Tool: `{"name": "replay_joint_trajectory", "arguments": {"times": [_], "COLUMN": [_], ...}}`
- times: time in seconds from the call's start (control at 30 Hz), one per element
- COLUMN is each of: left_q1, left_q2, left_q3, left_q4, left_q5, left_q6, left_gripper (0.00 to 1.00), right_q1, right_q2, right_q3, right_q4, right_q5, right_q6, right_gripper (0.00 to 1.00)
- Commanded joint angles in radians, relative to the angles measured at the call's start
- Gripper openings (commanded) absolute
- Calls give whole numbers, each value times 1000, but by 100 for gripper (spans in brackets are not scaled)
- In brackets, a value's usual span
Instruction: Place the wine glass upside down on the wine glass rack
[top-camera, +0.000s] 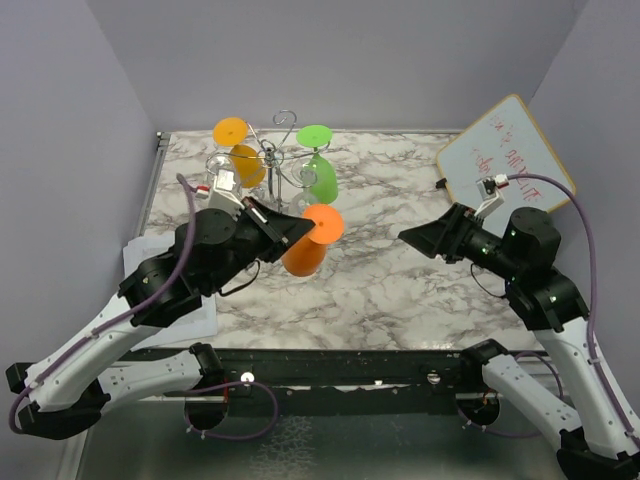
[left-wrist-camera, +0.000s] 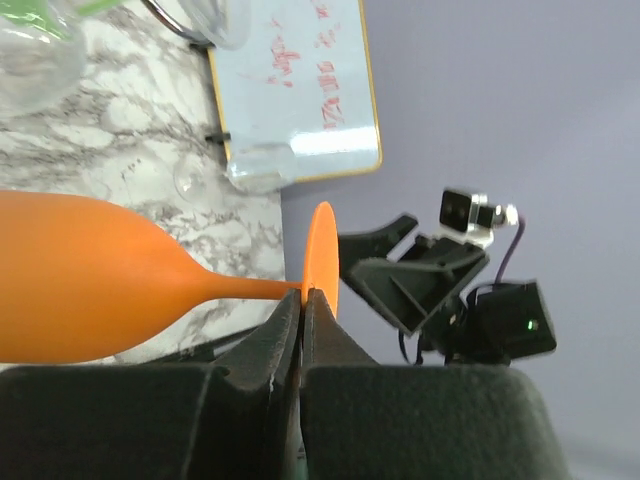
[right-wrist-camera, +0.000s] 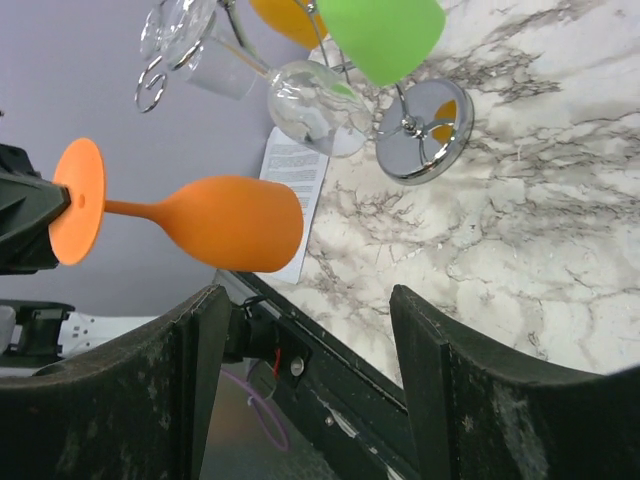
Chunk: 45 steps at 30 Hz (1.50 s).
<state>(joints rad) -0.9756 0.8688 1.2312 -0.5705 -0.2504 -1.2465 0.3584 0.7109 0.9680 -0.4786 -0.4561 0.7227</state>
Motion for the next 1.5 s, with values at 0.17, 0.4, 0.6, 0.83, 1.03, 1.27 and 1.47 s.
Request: {"name": "replay_joint_trajectory", "arguments": {"times": [0.17, 0.4, 0.6, 0.83, 1.03, 1.27, 1.47], "left_q1": [-3, -3, -2, -2, -2, 28, 99], "left_q2": [-59, -40, 60, 115, 150, 192, 219], "left_q3": [85, 133, 183, 195, 208, 225, 208], "left_q4": [-181, -201, -203, -202, -200, -190, -165], "left_q5": [-357, -544, -600, -604, -670, -710, -655], "left_q6": [-228, -186, -162, -198, -199, -177, -173], "left_gripper": [0, 0, 0, 0, 0, 0, 0], "right_q1": [1, 1, 1, 1, 1, 1, 1], "right_q2": [-52, -95, -140, -170, -196, -195, -214], "right_q3": [51, 33, 18, -20, -41, -22, -18], "right_q4": [-91, -117, -128, -146, -138, -158, -170], "right_q5": [133, 145, 181, 189, 202, 217, 237], "right_q6": [64, 101, 124, 153, 166, 169, 181], "right_gripper": [70, 70, 70, 70, 70, 69, 70]}}
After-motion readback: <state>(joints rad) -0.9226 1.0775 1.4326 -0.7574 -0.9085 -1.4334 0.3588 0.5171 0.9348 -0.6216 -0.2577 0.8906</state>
